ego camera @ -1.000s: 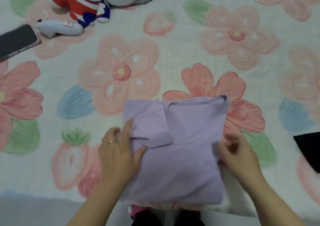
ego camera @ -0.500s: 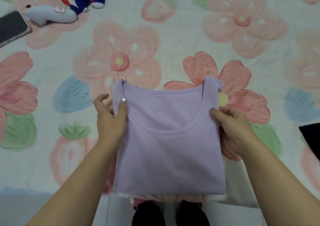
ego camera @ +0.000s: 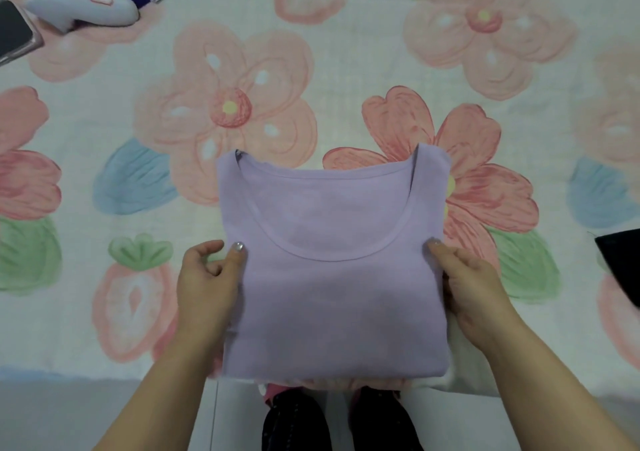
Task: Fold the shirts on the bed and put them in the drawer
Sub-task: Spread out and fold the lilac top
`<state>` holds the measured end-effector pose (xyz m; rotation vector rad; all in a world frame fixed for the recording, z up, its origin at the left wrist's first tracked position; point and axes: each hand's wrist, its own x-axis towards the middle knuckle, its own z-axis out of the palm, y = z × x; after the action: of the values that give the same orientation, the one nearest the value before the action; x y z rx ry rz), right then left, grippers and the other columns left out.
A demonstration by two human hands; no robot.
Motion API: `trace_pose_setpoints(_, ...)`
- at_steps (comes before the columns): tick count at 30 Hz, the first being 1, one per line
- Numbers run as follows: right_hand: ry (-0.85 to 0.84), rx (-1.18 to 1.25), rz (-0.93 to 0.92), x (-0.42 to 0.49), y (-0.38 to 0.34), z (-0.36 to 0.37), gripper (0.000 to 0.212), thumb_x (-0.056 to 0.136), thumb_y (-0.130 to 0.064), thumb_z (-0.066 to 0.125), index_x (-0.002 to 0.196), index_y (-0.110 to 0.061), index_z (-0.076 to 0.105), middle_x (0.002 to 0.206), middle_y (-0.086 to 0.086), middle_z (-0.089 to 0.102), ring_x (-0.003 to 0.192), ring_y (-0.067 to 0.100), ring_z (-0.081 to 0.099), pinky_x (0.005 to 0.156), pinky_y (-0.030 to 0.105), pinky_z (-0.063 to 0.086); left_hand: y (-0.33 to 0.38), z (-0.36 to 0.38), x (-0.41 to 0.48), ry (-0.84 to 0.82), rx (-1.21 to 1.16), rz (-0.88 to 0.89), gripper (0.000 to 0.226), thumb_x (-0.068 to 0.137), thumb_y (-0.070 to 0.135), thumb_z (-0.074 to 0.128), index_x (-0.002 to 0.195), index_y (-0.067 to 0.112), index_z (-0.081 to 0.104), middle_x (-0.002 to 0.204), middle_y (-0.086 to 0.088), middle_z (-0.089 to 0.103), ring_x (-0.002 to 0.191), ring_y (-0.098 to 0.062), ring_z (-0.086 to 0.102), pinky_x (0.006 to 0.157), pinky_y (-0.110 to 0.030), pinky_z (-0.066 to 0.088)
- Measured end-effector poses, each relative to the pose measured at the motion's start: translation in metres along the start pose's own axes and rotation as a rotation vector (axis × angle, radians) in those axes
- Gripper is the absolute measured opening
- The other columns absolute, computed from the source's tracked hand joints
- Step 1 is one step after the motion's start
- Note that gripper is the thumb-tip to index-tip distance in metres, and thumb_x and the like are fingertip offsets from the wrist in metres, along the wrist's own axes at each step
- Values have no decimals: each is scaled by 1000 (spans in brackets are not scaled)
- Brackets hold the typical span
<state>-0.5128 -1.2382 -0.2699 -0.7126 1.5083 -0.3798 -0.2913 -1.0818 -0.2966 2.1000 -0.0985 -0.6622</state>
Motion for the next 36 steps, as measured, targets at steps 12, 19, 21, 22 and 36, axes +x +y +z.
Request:
trace_pose_setpoints(12,-14,-99,-221,65,-78,29,15,87,-9,58,79,-20,63,78,-2,67,73,16,66,66,29,55,70,33,85,-117,-185,42,16,86,22,64,72,18,60,75,2,63,66,-11,57,63,-23,49)
trace_pose_setpoints(19,113,-318,-286,34,-28,13,24,76,-34,69,73,-12,60,64,-2,60,54,9,56,52,24,43,46,23,27,19,190,99,34,86,42,57,109,19,48,99,8,53,85,-10,51,75,-23,37)
trace_pose_setpoints(21,39,-446,-209,7,7,-5,29,78,-34,69,77,-6,63,66,5,63,60,14,53,58,28,41,17,6,-9,-28,235,2,30,85,40,60,100,15,51,84,6,56,72,-12,52,61,-25,38)
trace_pose_setpoints(22,15,-473,-168,-5,25,-14,32,81,-32,67,77,-1,62,67,12,63,63,16,51,60,29,38,1,-5,-25,-56,237,-64,28,86,38,60,93,12,53,77,3,57,67,-14,52,56,-27,37)
trace_pose_setpoints(36,-12,-716,-122,-32,64,-50,36,83,-25,65,67,6,56,56,11,54,55,21,43,61,34,37,-26,-47,-50,-212,443,-130,18,88,15,60,71,13,54,62,-3,56,55,-15,46,50,-28,32)
